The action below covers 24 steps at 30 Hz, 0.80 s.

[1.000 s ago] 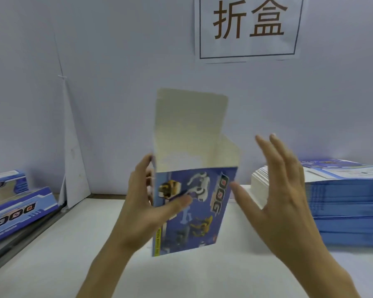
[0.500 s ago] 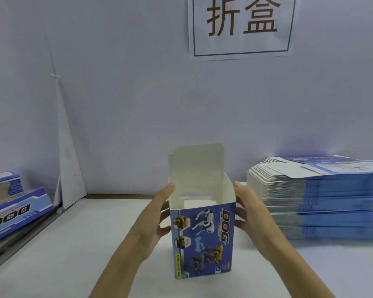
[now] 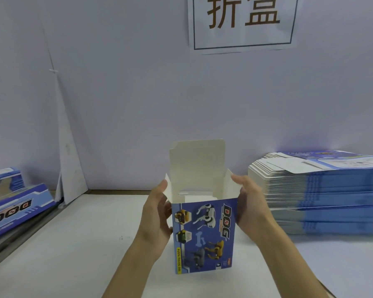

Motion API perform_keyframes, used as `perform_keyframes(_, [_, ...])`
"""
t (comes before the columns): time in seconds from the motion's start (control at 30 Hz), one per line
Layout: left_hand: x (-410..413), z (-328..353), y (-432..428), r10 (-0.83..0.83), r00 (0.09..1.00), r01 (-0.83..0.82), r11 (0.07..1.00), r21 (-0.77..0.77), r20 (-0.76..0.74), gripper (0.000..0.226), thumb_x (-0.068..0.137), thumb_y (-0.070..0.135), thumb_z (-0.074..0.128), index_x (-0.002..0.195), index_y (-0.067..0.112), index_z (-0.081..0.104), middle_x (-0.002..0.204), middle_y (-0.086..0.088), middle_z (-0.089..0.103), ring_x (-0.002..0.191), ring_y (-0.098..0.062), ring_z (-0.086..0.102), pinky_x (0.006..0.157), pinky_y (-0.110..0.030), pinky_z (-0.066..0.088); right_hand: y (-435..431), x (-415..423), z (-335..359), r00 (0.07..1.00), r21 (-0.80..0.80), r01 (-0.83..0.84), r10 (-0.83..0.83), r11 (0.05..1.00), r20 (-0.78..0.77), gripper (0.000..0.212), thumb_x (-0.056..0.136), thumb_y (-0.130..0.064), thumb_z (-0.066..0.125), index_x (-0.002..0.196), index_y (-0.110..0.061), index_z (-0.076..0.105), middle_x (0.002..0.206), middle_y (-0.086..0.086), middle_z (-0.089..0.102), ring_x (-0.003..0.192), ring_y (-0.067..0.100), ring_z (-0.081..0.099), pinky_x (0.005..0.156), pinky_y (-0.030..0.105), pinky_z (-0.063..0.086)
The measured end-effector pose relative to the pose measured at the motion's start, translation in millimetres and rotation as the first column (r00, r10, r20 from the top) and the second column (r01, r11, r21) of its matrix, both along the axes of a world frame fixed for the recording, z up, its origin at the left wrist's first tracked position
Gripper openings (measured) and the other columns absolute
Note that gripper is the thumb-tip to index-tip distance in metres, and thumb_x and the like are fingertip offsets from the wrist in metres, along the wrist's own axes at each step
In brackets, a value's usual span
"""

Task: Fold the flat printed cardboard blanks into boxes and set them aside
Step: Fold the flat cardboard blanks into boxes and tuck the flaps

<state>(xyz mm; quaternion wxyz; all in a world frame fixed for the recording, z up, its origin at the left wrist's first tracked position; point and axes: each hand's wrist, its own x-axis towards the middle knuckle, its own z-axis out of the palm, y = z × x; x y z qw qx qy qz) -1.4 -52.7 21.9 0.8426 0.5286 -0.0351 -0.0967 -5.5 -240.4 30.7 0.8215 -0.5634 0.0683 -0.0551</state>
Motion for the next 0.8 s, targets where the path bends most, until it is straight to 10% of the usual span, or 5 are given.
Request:
perform_keyframes(0.23, [3.6, -16.1, 1.4, -0.003, 0.998, -0.012, 0.971, -0.241, -0.063, 0.047, 0.070, 0.046, 0.057, 0.096, 0.010, 0.073, 0.117, -0.021, 0.059, 0.110, -0.036, 0.054, 0.094, -0.050, 0.040, -9.3, -3.5, -11.9, 0.998, 0.302, -0.054, 0.065, 0.952, -0.026, 0.043, 0.088, -0.032, 0.051, 0.118, -0.002, 0.064, 0.108, 0.020, 0.059, 0.103, 0.034, 0.048, 0.094, 0.044, 0.035])
perform_keyframes(0.33, [3.3, -23.7, 0.2, -0.024, 0.998, 0.010, 0.967, -0.255, -0.055, 0.051, 0.080, 0.040, 0.050, 0.119, 0.010, 0.066, 0.129, -0.024, 0.056, 0.114, -0.038, 0.053, 0.101, -0.055, 0.038, -11.3, -3.6, -18.5, 0.995, 0.375, -0.089, 0.100, 0.923, -0.011, 0.040, 0.088, -0.021, 0.052, 0.123, -0.006, 0.061, 0.105, 0.018, 0.061, 0.105, 0.033, 0.048, 0.097, 0.046, 0.036])
perform_keyframes(0.53, [3.1, -25.2, -0.9, -0.040, 0.999, 0.033, 0.977, -0.209, -0.027, 0.048, 0.081, 0.040, 0.048, 0.115, 0.015, 0.070, 0.124, -0.015, 0.064, 0.104, -0.035, 0.062, 0.083, -0.045, 0.051, -4.7, -1.6, -23.7, 0.998, 0.337, -0.062, 0.059, 0.939, 0.019, 0.037, 0.094, -0.017, 0.049, 0.128, -0.006, 0.060, 0.116, 0.021, 0.064, 0.103, 0.035, 0.058, 0.085, 0.044, 0.049])
perform_keyframes(0.7, [9.8, -18.9, 1.4, -0.068, 0.996, 0.053, 0.975, -0.216, -0.062, 0.057, 0.085, 0.055, 0.042, 0.112, 0.015, 0.071, 0.115, -0.016, 0.069, 0.107, -0.038, 0.063, 0.087, -0.050, 0.051, -1.3, -0.5, -19.5, 0.999, 0.332, -0.050, 0.052, 0.942, 0.003, 0.039, 0.092, -0.038, 0.055, 0.091, -0.005, 0.076, 0.092, 0.016, 0.073, 0.076, 0.031, 0.071, 0.074, 0.039, 0.054])
perform_keyframes(0.8, [7.9, -24.0, -5.0, -0.029, 0.996, 0.011, 0.978, -0.207, -0.086, 0.044, 0.092, 0.045, 0.043, 0.105, 0.015, 0.073, 0.103, -0.013, 0.073, 0.085, -0.030, 0.072, 0.064, -0.041, 0.058, -1.6, 0.4, -24.3, 0.998, 0.282, -0.057, 0.044, 0.958, 0.053, 0.029, 0.098, -0.028, 0.049, 0.117, -0.012, 0.067, 0.104, 0.017, 0.071, 0.092, 0.031, 0.067, 0.080, 0.043, 0.055])
